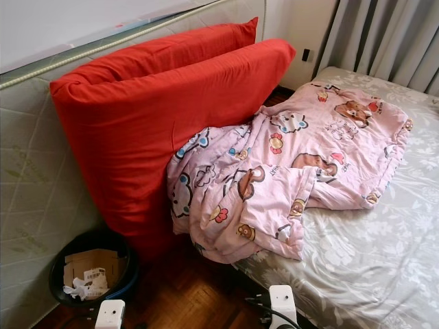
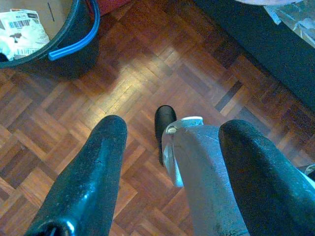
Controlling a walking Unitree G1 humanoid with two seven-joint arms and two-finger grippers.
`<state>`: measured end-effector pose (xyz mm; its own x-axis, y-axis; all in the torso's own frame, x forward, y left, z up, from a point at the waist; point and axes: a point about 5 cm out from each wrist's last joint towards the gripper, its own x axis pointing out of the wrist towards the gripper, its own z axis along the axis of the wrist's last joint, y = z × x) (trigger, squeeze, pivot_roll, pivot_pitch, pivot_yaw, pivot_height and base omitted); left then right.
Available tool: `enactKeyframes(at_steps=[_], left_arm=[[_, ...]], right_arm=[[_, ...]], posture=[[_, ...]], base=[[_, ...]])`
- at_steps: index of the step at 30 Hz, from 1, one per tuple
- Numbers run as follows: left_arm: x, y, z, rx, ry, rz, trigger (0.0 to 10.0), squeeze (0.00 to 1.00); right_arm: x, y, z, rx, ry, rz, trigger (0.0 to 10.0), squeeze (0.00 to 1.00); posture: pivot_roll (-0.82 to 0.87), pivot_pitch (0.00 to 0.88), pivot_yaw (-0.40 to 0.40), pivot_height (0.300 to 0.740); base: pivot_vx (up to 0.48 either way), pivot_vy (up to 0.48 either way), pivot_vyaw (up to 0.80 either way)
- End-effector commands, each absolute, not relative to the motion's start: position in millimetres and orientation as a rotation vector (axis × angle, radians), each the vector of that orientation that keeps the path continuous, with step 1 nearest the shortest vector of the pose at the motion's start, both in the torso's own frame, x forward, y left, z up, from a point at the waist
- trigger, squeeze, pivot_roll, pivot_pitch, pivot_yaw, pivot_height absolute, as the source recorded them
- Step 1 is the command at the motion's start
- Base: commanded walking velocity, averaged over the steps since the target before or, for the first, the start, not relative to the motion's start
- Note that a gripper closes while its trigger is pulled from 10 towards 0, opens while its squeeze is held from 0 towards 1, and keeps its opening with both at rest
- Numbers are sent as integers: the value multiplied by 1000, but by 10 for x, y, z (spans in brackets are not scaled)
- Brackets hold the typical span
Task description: Clean up the room
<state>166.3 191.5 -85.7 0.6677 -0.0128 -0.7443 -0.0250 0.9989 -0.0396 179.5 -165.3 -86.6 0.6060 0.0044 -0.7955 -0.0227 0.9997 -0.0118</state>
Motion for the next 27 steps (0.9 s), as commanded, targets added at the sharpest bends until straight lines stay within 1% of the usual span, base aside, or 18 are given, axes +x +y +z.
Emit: enactKeyframes(at_steps=[1, 6, 11, 17, 27], left_arm=[[1609, 1935, -882, -49, 864, 13, 10000, 0], [1608, 1937, -882, -48, 865, 12, 10000, 0], [1610, 1940, -880, -45, 864, 10, 10000, 0], [1610, 1941, -880, -43, 864, 11, 10000, 0], [1612, 1939, -879, -42, 863, 6, 10000, 0]], right_arm=[[1819, -1641, -855, -13, 910, 15, 10000, 0], [1811, -1649, -859, -12, 916, 17, 10000, 0], [1720, -1729, -895, -7, 941, 8, 10000, 0], [1666, -1724, -918, -3, 954, 7, 10000, 0], [1720, -1663, -901, 1, 944, 16, 10000, 0]], posture=[[124, 61, 10, 740], [123, 59, 11, 740], [124, 57, 12, 740], [124, 58, 12, 740], [123, 61, 11, 740]], base=[[0, 0, 0], [0, 0, 0], [0, 0, 0], [0, 0, 0], [251, 0, 0]])
